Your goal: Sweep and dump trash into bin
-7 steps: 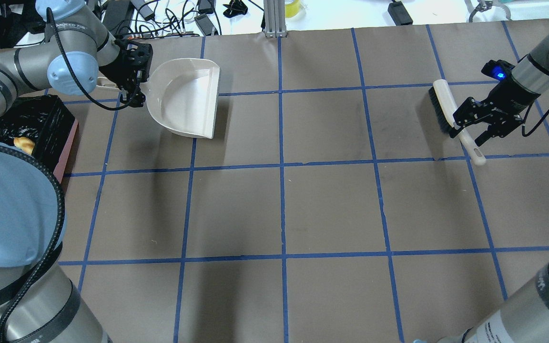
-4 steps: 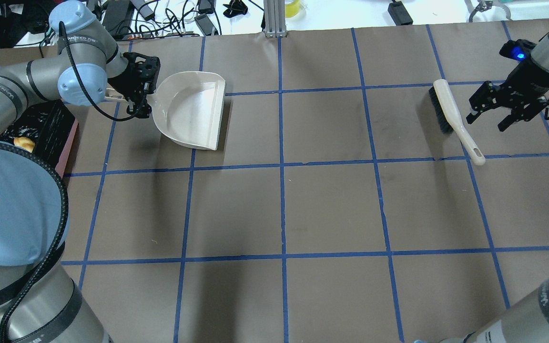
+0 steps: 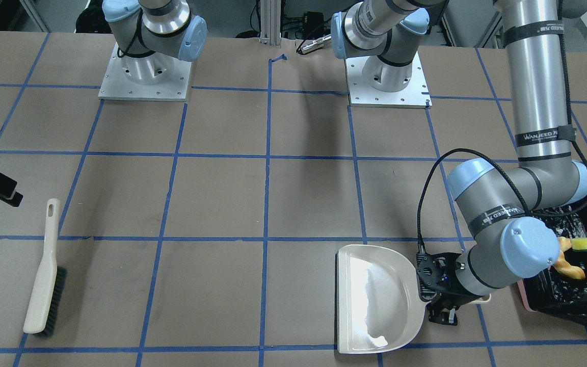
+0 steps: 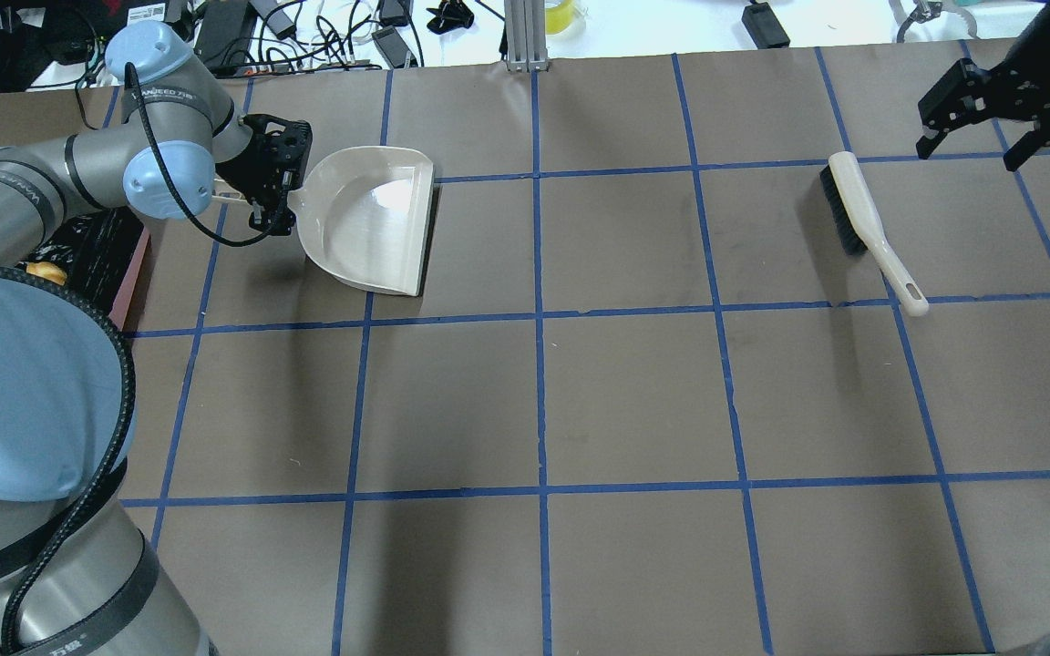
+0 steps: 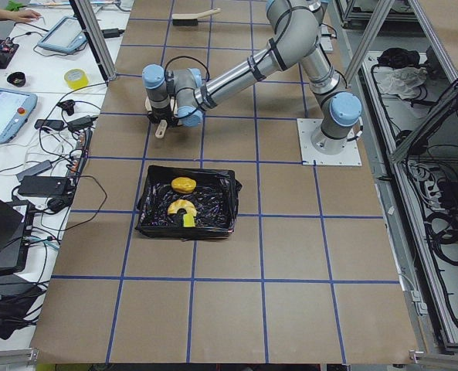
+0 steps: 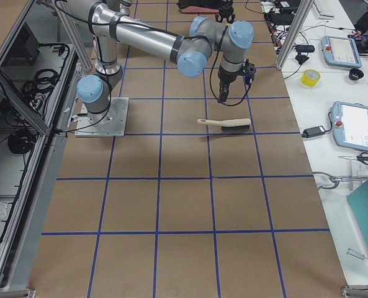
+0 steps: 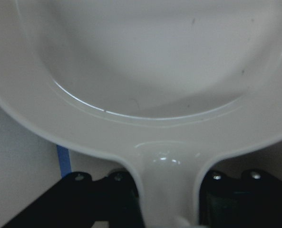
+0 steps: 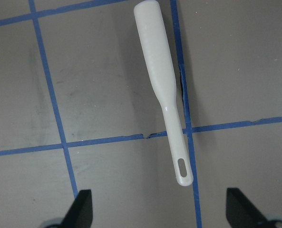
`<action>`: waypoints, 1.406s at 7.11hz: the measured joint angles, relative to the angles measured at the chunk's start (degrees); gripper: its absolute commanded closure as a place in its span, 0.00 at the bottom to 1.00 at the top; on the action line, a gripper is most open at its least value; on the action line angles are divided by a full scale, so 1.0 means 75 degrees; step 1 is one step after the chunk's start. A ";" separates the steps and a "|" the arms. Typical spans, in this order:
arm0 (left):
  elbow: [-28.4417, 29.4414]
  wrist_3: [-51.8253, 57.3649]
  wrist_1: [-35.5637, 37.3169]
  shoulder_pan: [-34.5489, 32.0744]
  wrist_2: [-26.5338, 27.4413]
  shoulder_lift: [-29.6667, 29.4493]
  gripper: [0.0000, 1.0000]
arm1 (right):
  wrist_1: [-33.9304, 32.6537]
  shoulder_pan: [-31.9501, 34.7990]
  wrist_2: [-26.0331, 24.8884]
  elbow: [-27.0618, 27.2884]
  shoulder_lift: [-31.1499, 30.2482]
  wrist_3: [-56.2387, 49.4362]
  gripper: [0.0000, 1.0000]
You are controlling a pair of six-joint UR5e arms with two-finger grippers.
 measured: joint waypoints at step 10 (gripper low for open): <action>0.0061 -0.6084 -0.1960 -0.0586 0.0748 0.2468 0.12 | -0.0050 0.2688 -0.0620 0.0702 -0.1307 0.1787 0.00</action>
